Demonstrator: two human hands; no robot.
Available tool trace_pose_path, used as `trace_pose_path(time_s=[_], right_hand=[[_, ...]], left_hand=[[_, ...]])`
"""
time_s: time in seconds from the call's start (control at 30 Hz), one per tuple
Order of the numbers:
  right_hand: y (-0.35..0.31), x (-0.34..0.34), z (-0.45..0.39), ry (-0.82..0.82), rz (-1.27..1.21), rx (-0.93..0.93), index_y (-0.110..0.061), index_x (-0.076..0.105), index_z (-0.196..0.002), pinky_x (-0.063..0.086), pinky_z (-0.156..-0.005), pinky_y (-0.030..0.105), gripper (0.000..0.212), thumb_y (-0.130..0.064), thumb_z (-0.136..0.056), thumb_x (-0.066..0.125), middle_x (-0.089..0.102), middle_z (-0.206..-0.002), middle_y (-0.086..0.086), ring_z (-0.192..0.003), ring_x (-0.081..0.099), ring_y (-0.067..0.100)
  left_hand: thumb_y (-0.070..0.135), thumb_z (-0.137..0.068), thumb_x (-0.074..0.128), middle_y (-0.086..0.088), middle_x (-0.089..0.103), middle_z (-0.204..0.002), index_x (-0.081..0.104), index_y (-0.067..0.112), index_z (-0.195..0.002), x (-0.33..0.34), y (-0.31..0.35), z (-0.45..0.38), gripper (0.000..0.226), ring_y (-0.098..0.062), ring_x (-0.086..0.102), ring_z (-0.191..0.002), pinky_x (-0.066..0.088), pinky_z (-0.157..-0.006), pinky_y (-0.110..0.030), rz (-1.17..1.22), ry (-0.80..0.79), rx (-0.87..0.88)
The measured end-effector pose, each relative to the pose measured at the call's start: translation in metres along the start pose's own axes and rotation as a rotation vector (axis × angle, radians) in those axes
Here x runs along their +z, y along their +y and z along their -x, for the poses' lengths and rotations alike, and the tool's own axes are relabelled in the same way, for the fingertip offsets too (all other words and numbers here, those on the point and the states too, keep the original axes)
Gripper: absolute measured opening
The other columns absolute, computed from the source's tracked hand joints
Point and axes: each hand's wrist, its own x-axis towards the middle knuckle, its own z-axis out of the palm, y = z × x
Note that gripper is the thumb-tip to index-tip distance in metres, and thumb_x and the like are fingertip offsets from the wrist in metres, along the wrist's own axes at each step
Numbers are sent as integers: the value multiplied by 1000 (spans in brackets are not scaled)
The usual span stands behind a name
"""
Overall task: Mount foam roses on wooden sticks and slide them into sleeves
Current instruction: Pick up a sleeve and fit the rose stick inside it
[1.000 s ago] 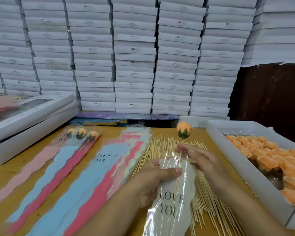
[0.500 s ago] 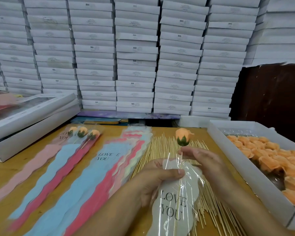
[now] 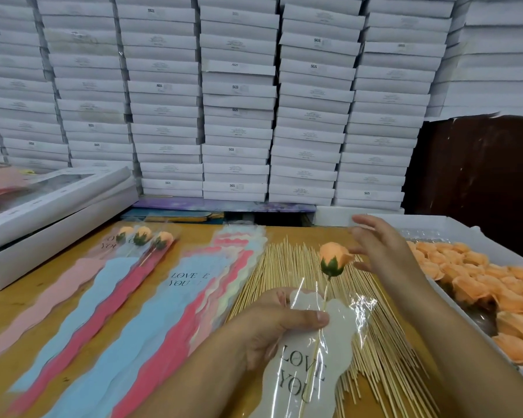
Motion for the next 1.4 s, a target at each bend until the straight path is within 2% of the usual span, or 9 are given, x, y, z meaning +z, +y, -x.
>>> trace_pose_path(time_s=[0.17,0.3,0.47,0.63,0.77,0.87,1.03,1.17,1.4], right_hand=[[2,15,6,-225,47,3,-25,75,-96,56,-61,19,19,-13,-96,59,74,-91,-1,-75,72,11],[9,17,16,-272,79,-26,-26,77,-93,57,-70,24,20,-10,-92,65,77,-87,-1,-79,73,18],[14,24,23,-276,101,-11,-22,79,-94,55,-74,19,17,-8,-88,71,77,-90,-12,-85,72,4],[22,27,25,-206,63,-5,-19,80,-91,55,-81,22,16,-6,-86,73,78,-90,-9,-87,72,4],[28,28,29,-221,-21,21,-23,80,-83,56,-69,18,22,-5,-89,68,78,-89,-7,-84,73,8],[29,24,30,-258,-74,70,-19,81,-80,56,-72,21,29,-12,-96,58,78,-89,0,-84,73,15],[28,21,35,-328,-59,46,-26,79,-92,53,-77,15,31,-38,-90,51,77,-97,-7,-93,70,6],[28,21,36,-342,2,23,-40,76,-100,48,-92,28,28,-56,-88,56,74,-99,-13,-100,66,2],[28,19,38,-416,57,26,-54,68,-106,45,-92,29,31,-56,-76,59,73,-103,-20,-101,65,-6]], left_hand=[[-4,-73,82,-23,73,-102,59,-11,-125,-1,0,0,57,-30,73,-85,61,-76,-38,-3,-12,15],[0,-72,83,-24,72,-105,64,-9,-119,-2,0,-2,52,-31,71,-88,59,-85,-40,5,3,22],[-1,-75,82,-15,75,-88,79,9,-89,-5,-4,-6,18,-22,72,-74,58,-66,-29,2,48,22],[13,-68,88,-17,74,-91,75,5,-98,-2,-3,-7,33,-25,71,-75,59,-73,-33,42,72,26],[13,-69,90,-20,74,-101,69,3,-113,-3,-4,-9,50,-28,72,-82,59,-77,-36,58,117,25],[12,-68,90,-23,73,-107,63,-1,-124,-4,-3,-9,64,-31,71,-87,58,-82,-40,53,147,28],[14,-83,78,-20,74,-107,66,2,-124,-4,-1,-9,45,-25,71,-80,56,-68,-31,35,153,44],[18,-87,75,-18,74,-112,67,6,-125,-5,-2,-11,42,-24,72,-91,57,-67,-26,-4,168,52],[23,-71,82,-7,78,-96,70,9,-116,-5,0,-8,49,-14,74,-81,55,-63,-23,-19,196,96]])
